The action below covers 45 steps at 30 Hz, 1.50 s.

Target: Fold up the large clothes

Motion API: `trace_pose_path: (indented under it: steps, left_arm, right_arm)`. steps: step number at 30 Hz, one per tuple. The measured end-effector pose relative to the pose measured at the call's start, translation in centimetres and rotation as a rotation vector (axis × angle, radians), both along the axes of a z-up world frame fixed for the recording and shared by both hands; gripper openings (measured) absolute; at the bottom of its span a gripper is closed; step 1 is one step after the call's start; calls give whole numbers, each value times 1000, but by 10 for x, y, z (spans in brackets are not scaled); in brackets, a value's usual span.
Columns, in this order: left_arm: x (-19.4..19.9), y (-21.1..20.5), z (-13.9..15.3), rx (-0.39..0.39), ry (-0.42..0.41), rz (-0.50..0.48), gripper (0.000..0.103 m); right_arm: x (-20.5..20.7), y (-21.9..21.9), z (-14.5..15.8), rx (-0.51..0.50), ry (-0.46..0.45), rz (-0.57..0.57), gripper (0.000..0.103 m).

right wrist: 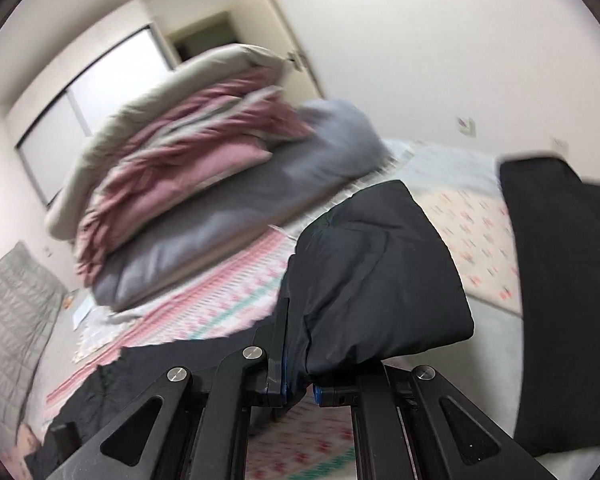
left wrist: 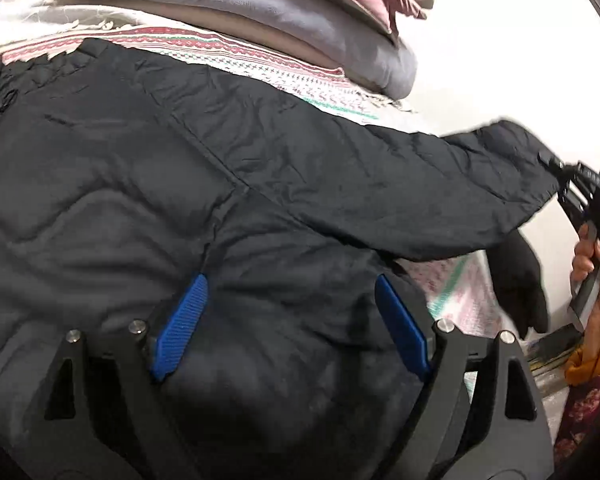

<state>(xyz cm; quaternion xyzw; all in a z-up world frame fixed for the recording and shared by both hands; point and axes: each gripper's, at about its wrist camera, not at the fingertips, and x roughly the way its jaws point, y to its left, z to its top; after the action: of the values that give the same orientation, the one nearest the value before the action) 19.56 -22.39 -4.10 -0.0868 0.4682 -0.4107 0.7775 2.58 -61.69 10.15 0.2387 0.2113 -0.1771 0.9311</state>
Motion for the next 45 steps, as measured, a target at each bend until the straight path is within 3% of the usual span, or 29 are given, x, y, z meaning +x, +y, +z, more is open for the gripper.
trace_pose_path:
  steps: [4,10,14,16,18,22,25,27,32,33,34,36,38,40,41,42,45]
  left_arm:
    - [-15,51,22,-45,-29,11,86]
    - [-30,156,39,22,-94,178,95]
    - [-23,198,42,21,-85,261,95]
    - [-22,216,42,-22,-92,295,95]
    - [-23,238,37,-112,-110,331,95]
    - [-15,251,25,-138,-101,327,95]
    - [-5,251,16,-165,-73,337,95]
    - [-3,247,16,-165,-76,333,95]
    - [8,233,18,-126,-95,295,90]
    - [13,230,17,-162,-64,289,87]
    - [17,226,16,-217,-24,272,87]
    - [25,216,15,-226,3,256,87]
    - [38,197,8,-121,27,268,79]
    - [46,181,3,-57,39,251,29]
    - [47,174,4,-24,30,251,16]
    - [44,169,9,-4,-14,258,12]
    - [29,174,29,0,-172,336,11]
  right_arm:
    - [23,59,41,-67,-51,120,8]
    - [73,173,62,-153,-27,328,9]
    - [110,242,45,-169,41,439,9]
    - [129,276,29,-154,82,491,10]
    - [143,303,12,-143,119,531,10]
    - [163,358,-36,-149,210,601,10]
    - [168,375,-81,-51,271,650,29]
    - [166,377,-109,70,301,713,58]
    - [143,356,-129,246,252,746,63]
    - [134,347,-129,263,234,724,63]
    - [126,342,-127,259,231,703,63]
    - [107,326,-120,209,220,654,63]
    - [87,306,-111,179,163,607,63]
    - [76,286,-105,167,121,548,63]
    - [69,273,-101,163,86,503,63]
    - [65,264,-98,156,65,481,63]
    - [53,238,-97,101,9,388,63]
